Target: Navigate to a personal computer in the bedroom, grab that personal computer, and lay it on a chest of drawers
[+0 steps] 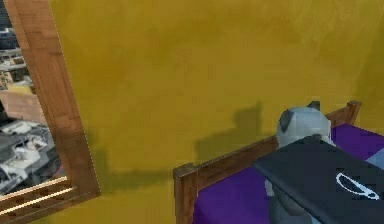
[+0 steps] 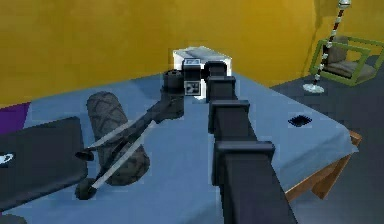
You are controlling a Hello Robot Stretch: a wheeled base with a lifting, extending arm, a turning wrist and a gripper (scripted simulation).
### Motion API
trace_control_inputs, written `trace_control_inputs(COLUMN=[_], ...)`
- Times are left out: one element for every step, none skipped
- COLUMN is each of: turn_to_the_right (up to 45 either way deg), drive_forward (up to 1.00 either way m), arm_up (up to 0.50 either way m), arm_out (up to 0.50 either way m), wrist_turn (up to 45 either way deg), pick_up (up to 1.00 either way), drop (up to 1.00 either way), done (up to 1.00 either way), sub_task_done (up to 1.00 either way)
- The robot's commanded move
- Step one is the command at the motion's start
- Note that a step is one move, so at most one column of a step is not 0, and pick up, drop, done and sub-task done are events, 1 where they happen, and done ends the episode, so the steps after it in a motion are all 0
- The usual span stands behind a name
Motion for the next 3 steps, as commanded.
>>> trace_control_inputs(turn_to_the_right=[0.0, 0.0, -45.0], drive_forward=[0.0, 0.0, 0.0], arm_up=[0.0, 0.0, 0.0], arm_out=[0.0, -0.26, 0.0], wrist_turn=[-12.0, 0.0, 0.0], pick_up=[0.0, 0.0, 0.0], drop=[0.0, 0.0, 0.0], done=[0.0, 0.0, 0.0], sub_task_done=[0.0, 0.0, 0.0])
